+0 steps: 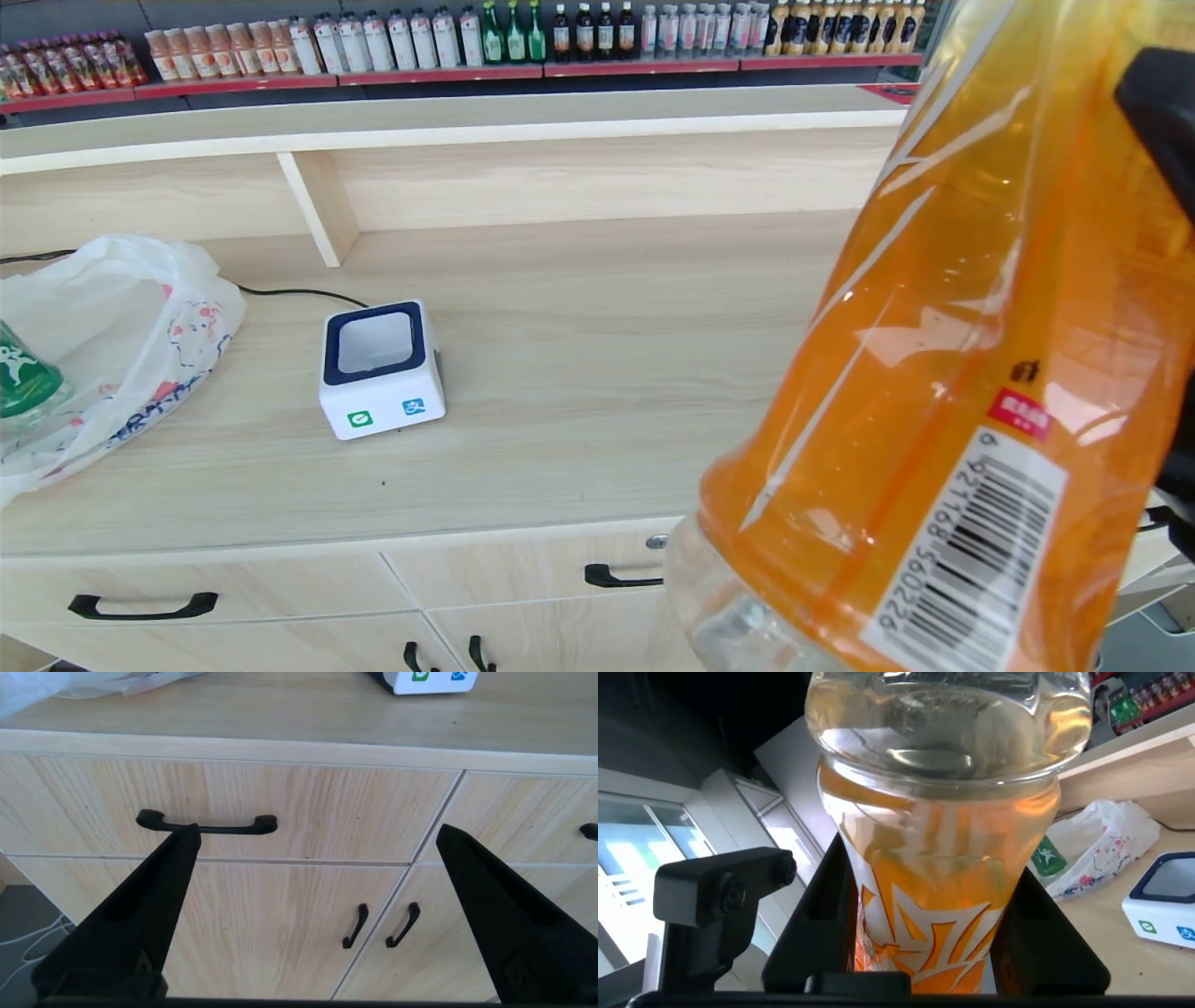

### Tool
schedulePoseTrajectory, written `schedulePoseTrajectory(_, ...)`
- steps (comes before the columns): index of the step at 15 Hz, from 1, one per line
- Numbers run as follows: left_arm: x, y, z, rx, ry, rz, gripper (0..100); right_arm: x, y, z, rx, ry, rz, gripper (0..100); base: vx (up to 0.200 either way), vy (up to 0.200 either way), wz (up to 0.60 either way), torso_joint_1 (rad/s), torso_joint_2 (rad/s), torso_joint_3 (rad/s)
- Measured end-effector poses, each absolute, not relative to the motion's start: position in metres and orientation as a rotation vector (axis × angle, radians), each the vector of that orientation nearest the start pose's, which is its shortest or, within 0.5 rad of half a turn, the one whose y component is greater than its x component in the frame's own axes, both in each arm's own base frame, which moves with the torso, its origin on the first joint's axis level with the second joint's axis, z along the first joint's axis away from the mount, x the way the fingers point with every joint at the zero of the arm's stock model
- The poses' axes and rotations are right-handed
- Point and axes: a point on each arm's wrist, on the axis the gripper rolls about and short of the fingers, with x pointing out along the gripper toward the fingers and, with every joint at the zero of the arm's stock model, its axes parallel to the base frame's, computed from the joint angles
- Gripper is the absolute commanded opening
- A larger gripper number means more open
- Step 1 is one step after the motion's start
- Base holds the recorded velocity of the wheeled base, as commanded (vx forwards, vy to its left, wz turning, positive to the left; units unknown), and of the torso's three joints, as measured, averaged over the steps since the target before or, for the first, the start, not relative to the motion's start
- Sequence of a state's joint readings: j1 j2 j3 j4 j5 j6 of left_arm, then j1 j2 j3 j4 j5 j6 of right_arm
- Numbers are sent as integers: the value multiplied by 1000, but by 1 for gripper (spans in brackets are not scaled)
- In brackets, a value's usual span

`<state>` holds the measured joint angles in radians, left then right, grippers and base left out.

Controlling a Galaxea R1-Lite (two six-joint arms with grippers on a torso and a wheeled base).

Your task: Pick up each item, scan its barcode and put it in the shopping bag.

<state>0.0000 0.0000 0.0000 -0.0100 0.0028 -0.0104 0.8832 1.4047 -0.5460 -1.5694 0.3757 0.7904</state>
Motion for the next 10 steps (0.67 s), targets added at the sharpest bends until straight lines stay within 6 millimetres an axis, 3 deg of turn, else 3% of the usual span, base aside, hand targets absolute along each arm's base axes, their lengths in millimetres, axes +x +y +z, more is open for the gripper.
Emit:
schedulePoseTrajectory(6, -23, 0, 77, -10, -10, 3, 100, 118, 156, 278, 821, -239, 1436, 0, 0, 0, 0, 0, 0, 0)
schedulePoseTrajectory(10, -23, 0, 77, -10, -10, 3, 100, 122, 161, 273, 714, -299, 1398, 0, 0, 0, 0, 0, 0, 0)
